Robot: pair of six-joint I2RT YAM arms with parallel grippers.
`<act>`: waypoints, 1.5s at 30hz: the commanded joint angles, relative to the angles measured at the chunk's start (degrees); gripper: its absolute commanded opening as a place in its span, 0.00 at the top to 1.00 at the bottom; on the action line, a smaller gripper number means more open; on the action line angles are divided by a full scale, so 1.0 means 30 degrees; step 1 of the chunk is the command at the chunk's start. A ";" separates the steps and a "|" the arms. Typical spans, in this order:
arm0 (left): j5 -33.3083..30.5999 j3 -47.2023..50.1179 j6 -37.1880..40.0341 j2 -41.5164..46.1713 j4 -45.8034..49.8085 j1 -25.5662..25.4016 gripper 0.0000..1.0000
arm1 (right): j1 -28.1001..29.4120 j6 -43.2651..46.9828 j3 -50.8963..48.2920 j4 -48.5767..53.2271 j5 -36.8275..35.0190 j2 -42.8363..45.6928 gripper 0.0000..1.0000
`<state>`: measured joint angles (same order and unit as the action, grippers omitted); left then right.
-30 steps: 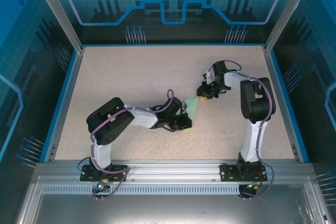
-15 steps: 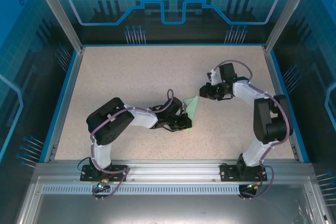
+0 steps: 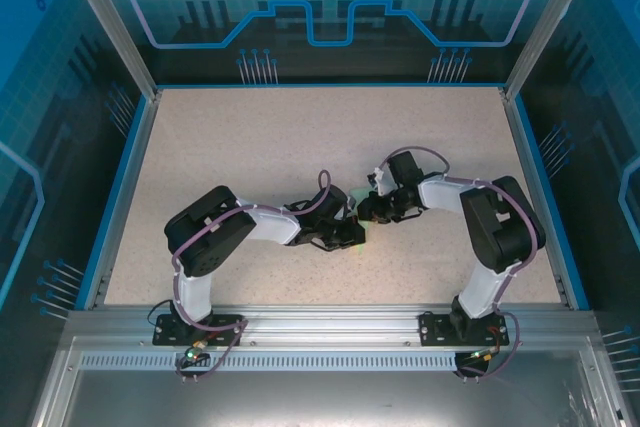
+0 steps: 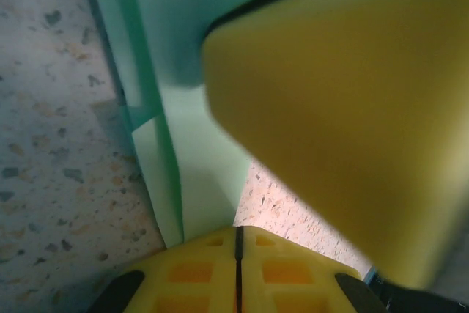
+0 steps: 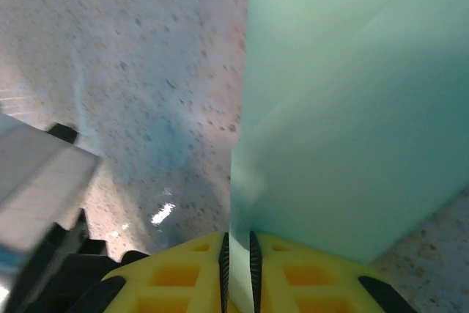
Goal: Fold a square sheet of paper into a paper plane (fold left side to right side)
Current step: Fold the wing for the fifth time at the center of the table.
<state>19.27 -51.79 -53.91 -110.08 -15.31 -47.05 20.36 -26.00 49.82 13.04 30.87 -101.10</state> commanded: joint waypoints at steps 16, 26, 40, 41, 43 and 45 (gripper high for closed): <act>0.0380 0.1563 -0.0157 0.0672 0.2029 -0.0226 0.91 | 0.0332 0.0266 -0.0043 0.0870 -0.2199 -0.1540 0.83; 0.0785 0.1923 0.0067 0.1834 0.2349 -0.0607 0.91 | 0.0416 0.0250 -0.0055 0.0928 -0.2209 -0.1529 0.83; 0.0229 0.1465 0.0301 0.3469 0.2081 -0.0621 0.89 | 0.0596 0.0201 0.0045 0.1045 -0.2389 -0.1570 0.83; 0.0200 0.1418 0.0332 0.3475 0.2135 -0.0609 0.89 | 0.0596 0.0199 0.0055 0.1068 -0.2403 -0.1557 0.83; 0.0481 0.1139 0.0333 0.3171 0.2051 -0.0607 0.89 | 0.0634 0.0203 0.0048 0.1078 -0.2384 -0.1601 0.83; 0.0891 0.0898 0.0170 0.2743 0.1666 -0.0688 0.88 | 0.0614 0.0203 0.0065 0.1100 -0.2381 -0.1621 0.83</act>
<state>20.40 -47.18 -53.87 -101.65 -10.31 -48.71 20.95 -26.30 50.52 14.11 29.39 -102.78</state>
